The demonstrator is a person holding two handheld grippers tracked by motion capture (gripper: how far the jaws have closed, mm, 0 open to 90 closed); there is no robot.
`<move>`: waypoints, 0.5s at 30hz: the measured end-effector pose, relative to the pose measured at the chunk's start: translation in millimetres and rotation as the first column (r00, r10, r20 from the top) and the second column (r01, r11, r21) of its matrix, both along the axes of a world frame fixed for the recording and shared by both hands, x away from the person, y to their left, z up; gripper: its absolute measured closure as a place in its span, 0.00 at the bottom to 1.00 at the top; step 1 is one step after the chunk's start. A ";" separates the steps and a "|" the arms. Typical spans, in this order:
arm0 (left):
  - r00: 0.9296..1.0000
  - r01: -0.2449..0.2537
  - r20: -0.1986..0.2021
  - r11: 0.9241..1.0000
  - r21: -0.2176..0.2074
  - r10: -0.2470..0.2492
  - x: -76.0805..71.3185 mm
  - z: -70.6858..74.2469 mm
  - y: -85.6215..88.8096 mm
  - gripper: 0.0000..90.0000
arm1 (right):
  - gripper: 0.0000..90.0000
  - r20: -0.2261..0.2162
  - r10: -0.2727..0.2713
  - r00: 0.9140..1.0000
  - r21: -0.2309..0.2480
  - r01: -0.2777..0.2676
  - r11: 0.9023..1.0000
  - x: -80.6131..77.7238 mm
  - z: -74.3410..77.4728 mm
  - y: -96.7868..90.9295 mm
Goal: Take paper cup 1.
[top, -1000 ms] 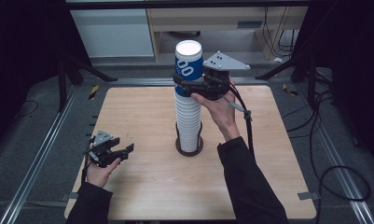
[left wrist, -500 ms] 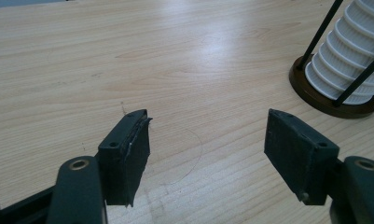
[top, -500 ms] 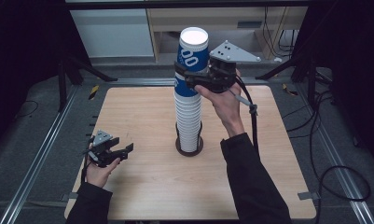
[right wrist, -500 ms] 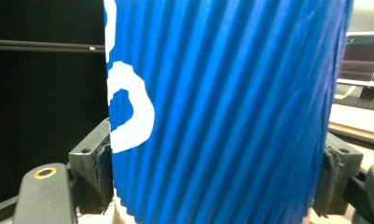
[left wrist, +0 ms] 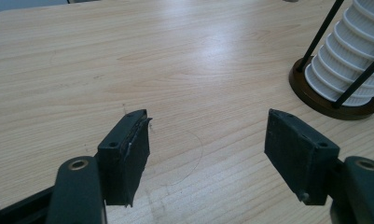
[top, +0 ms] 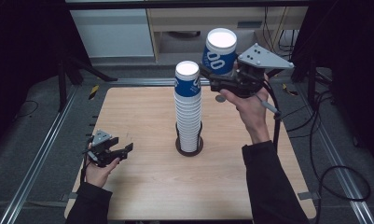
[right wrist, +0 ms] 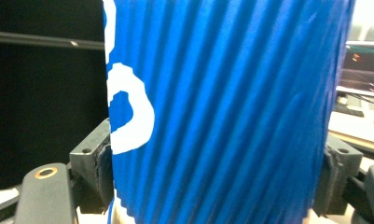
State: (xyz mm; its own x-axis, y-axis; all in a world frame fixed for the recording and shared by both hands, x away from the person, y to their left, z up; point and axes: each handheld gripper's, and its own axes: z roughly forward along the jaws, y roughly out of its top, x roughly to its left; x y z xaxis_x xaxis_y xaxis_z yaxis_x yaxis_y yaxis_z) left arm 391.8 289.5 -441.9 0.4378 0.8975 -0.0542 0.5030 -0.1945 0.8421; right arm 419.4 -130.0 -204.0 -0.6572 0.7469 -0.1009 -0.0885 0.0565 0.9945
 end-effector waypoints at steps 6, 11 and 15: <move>1.000 0.002 0.004 1.000 -0.001 -0.002 -0.1 1.5 -1.1 0.33 | 0.22 -0.040 -0.037 0.999 -0.019 0.036 0.999 -4.2 -21.4 -26.2; 1.000 0.005 0.003 1.000 -0.001 -0.005 -0.9 1.1 -1.4 0.33 | 0.22 -0.076 -0.056 0.996 -0.045 0.052 0.998 -6.1 -46.0 -42.4; 1.000 0.012 0.007 1.000 -0.004 -0.012 -3.0 2.9 -2.8 0.33 | 0.22 -0.107 -0.059 0.993 -0.045 0.054 0.997 -9.5 -66.9 -52.7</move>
